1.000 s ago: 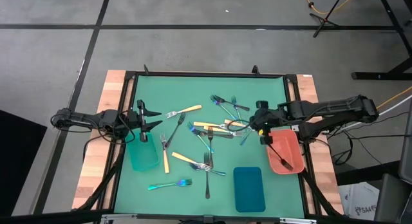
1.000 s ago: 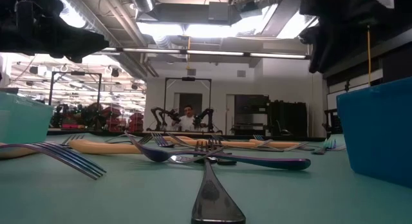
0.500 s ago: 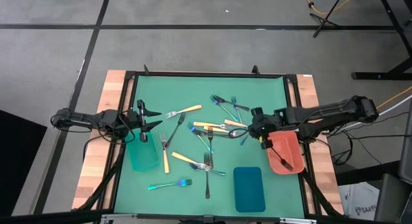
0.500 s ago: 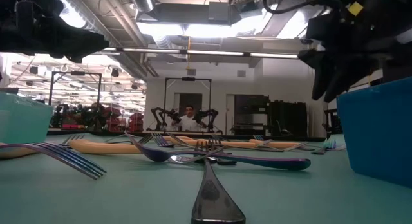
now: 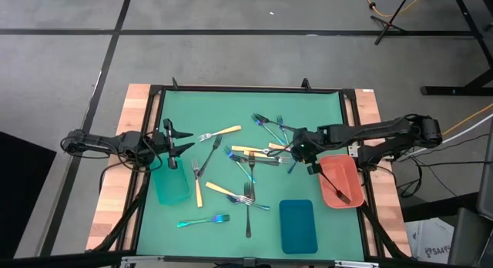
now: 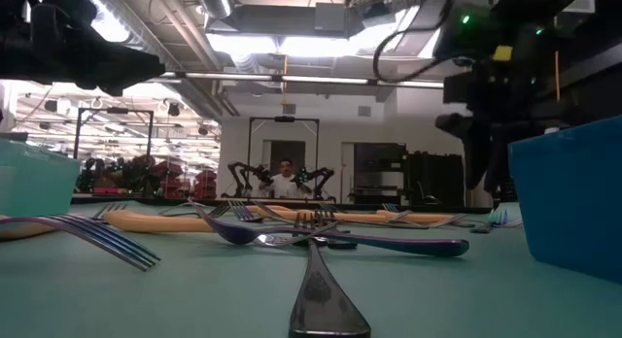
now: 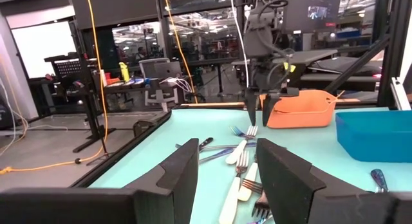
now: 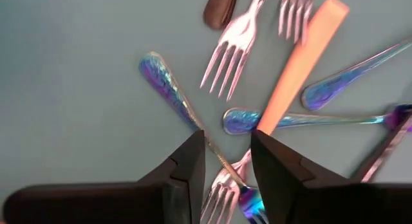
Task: Sort silverware by color (type)
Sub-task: Put the blue fork into the blue bin
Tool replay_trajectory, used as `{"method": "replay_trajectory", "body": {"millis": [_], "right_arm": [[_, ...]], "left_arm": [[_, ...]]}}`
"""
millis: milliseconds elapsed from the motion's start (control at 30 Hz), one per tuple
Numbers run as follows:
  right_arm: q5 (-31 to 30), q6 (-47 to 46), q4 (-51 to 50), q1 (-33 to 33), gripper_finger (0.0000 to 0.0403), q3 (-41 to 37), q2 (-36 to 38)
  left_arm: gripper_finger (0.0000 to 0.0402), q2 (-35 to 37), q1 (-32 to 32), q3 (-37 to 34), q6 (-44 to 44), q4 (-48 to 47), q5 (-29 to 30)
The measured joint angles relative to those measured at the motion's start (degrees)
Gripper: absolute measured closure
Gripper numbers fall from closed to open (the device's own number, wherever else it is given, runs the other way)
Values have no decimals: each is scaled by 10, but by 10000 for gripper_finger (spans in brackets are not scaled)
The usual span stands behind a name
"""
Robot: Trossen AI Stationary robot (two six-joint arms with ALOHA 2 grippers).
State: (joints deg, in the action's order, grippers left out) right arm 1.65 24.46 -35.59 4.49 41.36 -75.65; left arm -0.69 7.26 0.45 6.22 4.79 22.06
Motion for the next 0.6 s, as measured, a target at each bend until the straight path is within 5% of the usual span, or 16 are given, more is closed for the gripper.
{"method": "replay_trajectory", "body": {"millis": [600], "right_arm": [[93, 61, -3, 83, 290, 1, -67]], "left_arm": [[250, 0, 0, 0, 0, -1, 0]]}}
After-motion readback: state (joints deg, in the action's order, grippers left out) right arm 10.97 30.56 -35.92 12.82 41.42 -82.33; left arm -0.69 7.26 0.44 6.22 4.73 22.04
